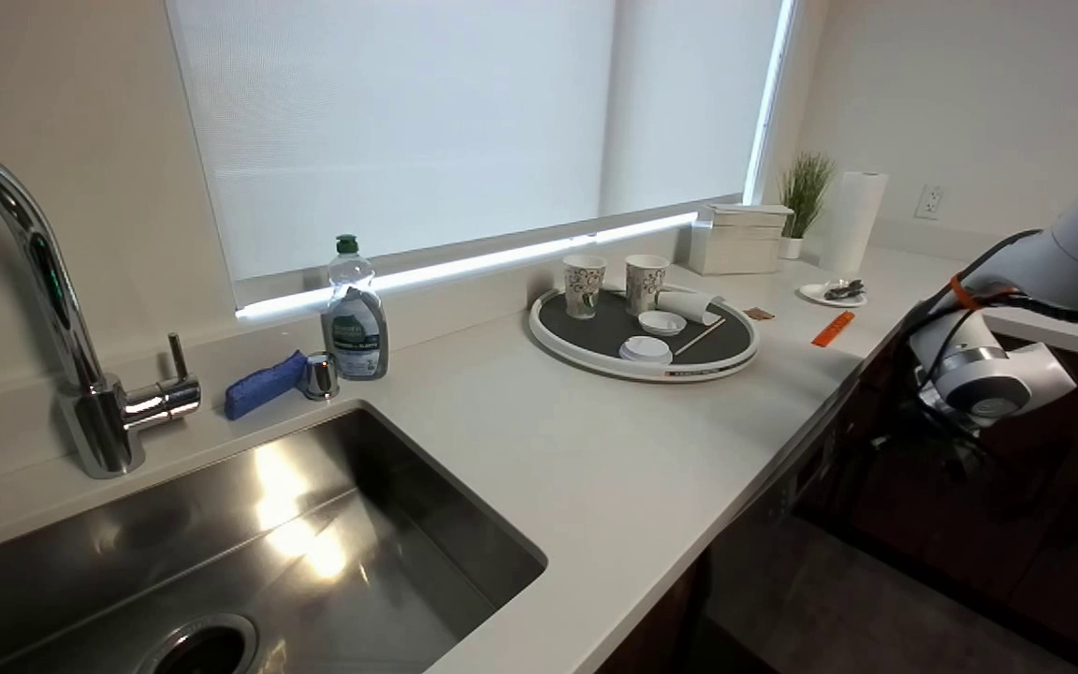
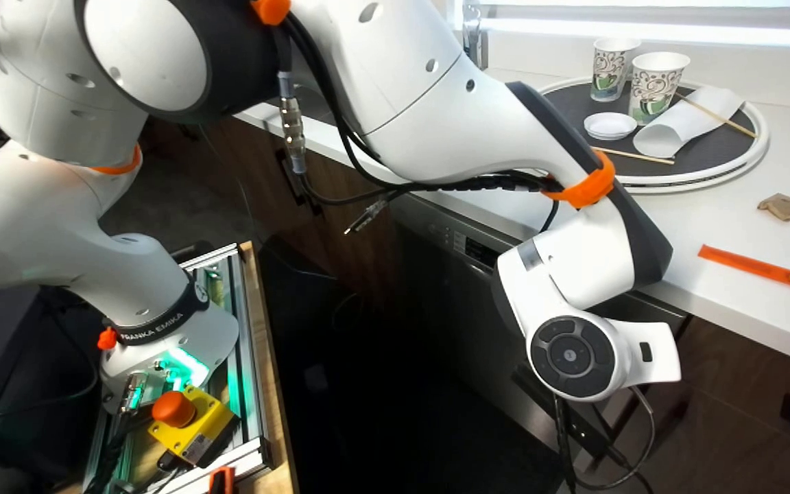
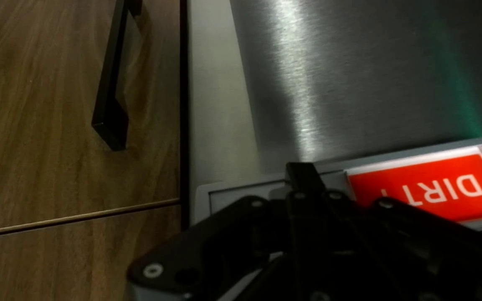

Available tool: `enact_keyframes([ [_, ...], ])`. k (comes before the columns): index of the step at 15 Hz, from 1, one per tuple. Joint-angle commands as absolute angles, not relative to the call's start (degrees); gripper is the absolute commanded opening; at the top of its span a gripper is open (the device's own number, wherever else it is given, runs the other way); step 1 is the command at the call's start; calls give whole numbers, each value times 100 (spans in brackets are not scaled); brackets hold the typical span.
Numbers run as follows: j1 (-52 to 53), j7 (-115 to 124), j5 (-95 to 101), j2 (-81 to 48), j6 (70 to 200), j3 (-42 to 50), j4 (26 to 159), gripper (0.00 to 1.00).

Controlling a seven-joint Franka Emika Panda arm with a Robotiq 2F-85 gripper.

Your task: Press a button on the dishwasher.

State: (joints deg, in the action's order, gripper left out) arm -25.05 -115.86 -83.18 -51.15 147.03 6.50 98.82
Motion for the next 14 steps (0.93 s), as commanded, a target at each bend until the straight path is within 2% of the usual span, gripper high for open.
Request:
enact_keyframes([
  [1, -2460, -11962, -8420, -5031, 14311, 614, 9969, 0],
  [14, -2161, -12411, -8263, -4659, 14141, 612, 10523, 0],
])
